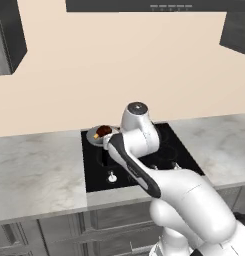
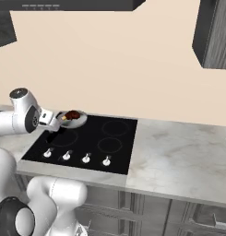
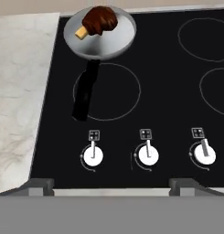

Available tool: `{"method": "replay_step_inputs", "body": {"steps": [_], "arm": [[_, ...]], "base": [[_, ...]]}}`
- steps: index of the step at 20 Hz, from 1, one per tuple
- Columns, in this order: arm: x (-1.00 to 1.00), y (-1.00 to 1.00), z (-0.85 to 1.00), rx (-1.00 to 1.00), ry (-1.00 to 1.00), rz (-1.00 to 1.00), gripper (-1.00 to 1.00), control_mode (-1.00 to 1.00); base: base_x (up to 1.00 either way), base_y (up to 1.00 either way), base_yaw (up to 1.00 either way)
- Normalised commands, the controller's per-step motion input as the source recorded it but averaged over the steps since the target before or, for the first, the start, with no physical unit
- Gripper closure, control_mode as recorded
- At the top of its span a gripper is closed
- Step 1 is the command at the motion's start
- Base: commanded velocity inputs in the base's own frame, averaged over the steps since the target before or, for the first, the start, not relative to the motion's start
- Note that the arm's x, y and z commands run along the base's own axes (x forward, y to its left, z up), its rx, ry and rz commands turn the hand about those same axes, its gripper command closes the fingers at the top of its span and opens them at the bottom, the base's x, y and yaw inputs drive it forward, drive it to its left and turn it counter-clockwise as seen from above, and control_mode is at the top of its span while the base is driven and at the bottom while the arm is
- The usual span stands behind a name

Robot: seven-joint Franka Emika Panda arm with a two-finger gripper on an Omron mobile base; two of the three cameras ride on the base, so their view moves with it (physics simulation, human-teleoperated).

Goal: Pick up the pan with the steak in it and place it on the dining table. Then place the steak on the plate.

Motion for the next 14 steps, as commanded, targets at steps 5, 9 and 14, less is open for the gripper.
{"method": "replay_step_inputs", "body": {"steps": [5,9,14], "arm": [[0.57,0.45,-0.48,0.02,0.00,-0.09,-1.00,-1.00],[0.58,0.34,-0.53,0.03,0.00,-0.08,-1.00,-1.00],[0.74,0.19,-0.49,0.00,0.00,-0.04,-1.00,-1.00]], "base": [[0.00,0.00,0.00],[0.00,0.00,0.00],[0.00,0.00,0.00]]}}
